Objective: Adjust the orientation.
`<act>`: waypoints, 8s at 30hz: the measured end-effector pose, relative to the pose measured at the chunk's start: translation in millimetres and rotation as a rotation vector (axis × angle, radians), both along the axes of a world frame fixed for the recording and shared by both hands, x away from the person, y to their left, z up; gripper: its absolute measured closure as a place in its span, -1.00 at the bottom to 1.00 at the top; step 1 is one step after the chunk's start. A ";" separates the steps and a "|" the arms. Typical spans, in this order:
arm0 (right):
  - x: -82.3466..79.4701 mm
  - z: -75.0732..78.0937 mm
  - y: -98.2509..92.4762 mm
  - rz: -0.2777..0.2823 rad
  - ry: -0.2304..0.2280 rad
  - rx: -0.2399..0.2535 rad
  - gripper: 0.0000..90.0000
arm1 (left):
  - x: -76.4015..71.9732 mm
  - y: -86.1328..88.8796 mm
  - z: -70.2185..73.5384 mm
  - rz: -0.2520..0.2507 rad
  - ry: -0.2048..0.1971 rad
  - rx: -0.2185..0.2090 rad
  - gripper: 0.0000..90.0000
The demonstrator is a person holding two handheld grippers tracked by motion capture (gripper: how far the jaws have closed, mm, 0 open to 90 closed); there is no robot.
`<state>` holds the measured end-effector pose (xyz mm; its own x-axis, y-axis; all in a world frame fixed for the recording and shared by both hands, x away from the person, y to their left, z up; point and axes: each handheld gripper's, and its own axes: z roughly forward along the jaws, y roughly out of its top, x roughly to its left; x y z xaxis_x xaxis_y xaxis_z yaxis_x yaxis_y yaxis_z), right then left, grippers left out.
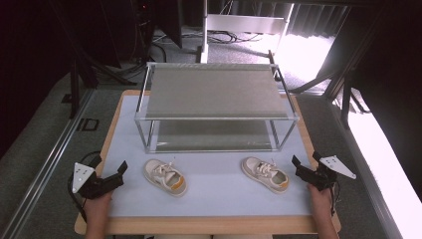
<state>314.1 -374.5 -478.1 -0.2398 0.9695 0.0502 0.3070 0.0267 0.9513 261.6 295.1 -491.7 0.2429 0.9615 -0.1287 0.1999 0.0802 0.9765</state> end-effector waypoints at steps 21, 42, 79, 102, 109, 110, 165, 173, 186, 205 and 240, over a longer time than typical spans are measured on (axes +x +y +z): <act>-0.3 0.0 0.7 0.000 -0.002 -0.006 -0.69 | 7.6 9.8 18.1 -0.220 0.307 0.107 -0.96; -0.3 -0.1 0.7 0.004 -0.005 -0.007 -0.69 | 16.1 -1.8 48.2 -0.411 0.746 0.401 -0.96; -0.1 -0.1 0.6 0.008 -0.004 -0.008 -0.69 | 18.4 -39.4 62.4 -0.546 1.104 0.621 -0.93; -0.1 -0.1 -0.1 0.009 -0.003 -0.001 -0.69 | 22.1 -93.3 90.7 -0.679 1.048 0.661 -0.92; -0.1 -0.1 0.0 0.010 -0.002 -0.001 -0.69 | 25.8 -113.7 103.2 -0.712 1.023 0.677 -0.92; -0.1 -0.1 0.1 0.011 -0.002 -0.002 -0.69 | 26.7 -117.2 104.3 -0.724 1.021 0.682 -0.92; 0.6 -0.1 -1.1 0.034 0.003 0.008 -0.69 | 74.0 -214.5 78.5 -0.897 1.047 0.773 0.45; 0.7 -0.1 -0.9 0.035 0.003 0.005 -0.69 | 60.8 -225.0 92.6 -1.021 0.934 0.916 0.63; 0.4 -0.2 -1.2 0.037 0.001 0.008 -0.69 | 40.0 -267.6 89.8 -1.238 0.916 1.104 0.68; 0.6 0.0 2.5 0.046 0.003 -0.028 -0.69 | 38.8 -266.5 75.1 -1.206 0.892 1.063 0.45; 6.4 37.6 -2.4 0.564 0.407 -0.332 -0.69 | 43.3 -266.1 75.5 -1.214 0.936 1.050 0.46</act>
